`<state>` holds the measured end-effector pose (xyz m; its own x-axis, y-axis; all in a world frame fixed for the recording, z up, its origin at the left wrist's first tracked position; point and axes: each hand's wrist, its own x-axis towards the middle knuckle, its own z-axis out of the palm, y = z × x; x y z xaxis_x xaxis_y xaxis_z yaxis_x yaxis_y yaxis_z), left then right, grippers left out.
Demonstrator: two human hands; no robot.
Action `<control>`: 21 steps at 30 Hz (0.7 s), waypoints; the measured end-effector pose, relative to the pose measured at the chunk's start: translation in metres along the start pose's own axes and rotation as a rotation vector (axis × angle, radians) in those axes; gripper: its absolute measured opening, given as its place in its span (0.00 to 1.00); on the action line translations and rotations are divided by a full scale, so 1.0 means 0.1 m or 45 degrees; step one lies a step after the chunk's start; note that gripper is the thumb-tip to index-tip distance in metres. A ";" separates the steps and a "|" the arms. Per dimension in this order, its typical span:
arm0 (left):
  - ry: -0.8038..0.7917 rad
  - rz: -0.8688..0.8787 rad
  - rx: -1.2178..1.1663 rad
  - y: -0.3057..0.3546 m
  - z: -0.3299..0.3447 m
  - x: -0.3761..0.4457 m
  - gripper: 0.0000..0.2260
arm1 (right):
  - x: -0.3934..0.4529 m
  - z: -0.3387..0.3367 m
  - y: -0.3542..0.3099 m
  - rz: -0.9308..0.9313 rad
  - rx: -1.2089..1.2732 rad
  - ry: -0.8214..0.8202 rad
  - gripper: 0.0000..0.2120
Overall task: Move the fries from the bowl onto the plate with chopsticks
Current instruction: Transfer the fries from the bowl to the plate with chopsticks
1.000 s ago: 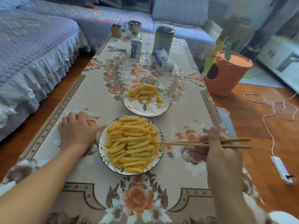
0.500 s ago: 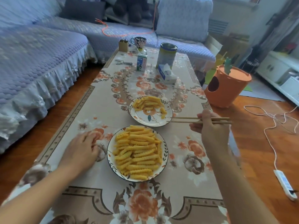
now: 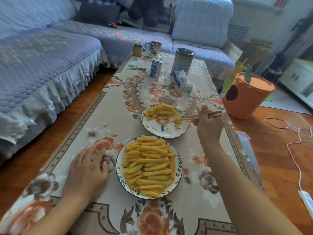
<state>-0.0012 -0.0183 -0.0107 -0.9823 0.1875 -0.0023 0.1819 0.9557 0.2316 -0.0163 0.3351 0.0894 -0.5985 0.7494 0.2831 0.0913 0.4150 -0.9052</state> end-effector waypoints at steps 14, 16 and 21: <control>-0.308 0.019 0.059 0.10 -0.33 0.17 0.24 | -1.45 -1.06 -0.32 0.361 0.329 0.126 0.22; -0.375 -0.011 -0.055 0.12 -0.40 0.26 0.25 | -1.56 -1.08 -0.30 0.327 0.275 0.096 0.21; -0.411 -0.033 -0.045 0.17 -0.36 0.32 0.26 | -1.50 -1.17 -0.47 0.197 0.319 0.222 0.18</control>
<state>-0.0314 -0.0040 0.0278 -0.9203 0.2310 -0.3157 0.1499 0.9537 0.2609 0.1616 0.2636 0.1268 -0.4461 0.8794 0.1663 -0.0409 0.1656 -0.9853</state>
